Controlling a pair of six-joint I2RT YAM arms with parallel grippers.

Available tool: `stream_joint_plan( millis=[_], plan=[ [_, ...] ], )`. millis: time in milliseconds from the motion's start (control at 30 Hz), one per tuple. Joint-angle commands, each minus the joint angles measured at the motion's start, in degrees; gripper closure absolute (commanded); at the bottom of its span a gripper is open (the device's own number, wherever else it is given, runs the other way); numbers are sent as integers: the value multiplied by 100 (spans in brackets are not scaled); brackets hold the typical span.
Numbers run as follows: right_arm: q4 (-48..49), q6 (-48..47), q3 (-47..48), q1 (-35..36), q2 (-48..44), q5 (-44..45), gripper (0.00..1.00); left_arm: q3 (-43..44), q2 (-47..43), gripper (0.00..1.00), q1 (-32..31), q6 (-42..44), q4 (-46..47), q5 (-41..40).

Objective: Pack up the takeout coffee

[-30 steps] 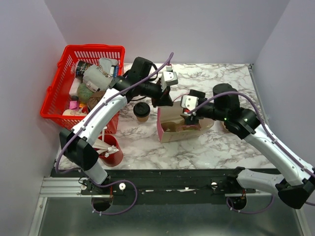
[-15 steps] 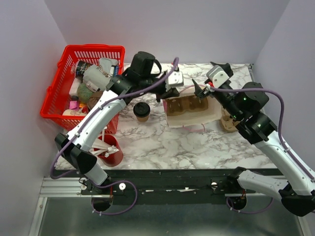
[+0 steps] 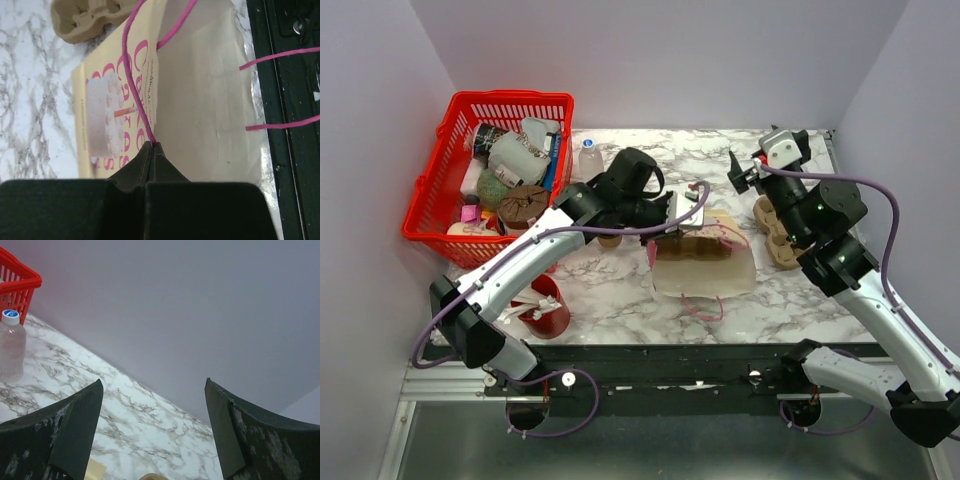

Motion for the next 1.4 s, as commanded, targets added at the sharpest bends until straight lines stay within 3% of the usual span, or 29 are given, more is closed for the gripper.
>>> stream_joint_plan(
  millis=[0,200,467,567,600,667,700,900,1033,1167,1267,1300,1367],
  plan=[
    [319,116,421,-70,129,170,10,817,13,100,253,-693,122,335],
    [-128,107,1063,-219,454,38,10,2057,900,100,815,-1335,-731,1073],
    [-867,248,1257,-360,762,-129,7,1943,1489,99,1080,-1907,-432,1223],
    [-1078,485,1318,-466,867,-147,7,2075,1727,80,1132,-1942,-591,1188],
    [-1174,529,1371,-509,894,-164,7,2102,1727,63,1159,-2064,-573,1040],
    [-1254,556,1424,-536,955,-217,6,2058,1544,52,1203,-2214,-275,916],
    [-1298,556,1433,-554,973,-261,6,2014,1456,41,1238,-2372,-135,846],
    [-1850,608,1748,-887,1236,-953,0,2409,744,13,1448,-2628,95,-68],
    [-2633,1090,2381,-1318,1657,-1947,0,2296,164,8,1703,-1735,-665,-60],
    [-2985,1110,2628,-1503,1869,-2686,0,2032,-101,7,2011,520,-1862,256],
    [-3144,1013,2733,-1521,1957,-2739,0,2084,127,8,2195,1675,-3057,231],
    [-3257,987,2768,-1573,1975,-2827,0,2223,241,9,2222,2409,-3374,143],
    [-3328,978,2848,-1608,2019,-2915,1,2417,645,11,2266,2959,-4174,-6]
  ],
)
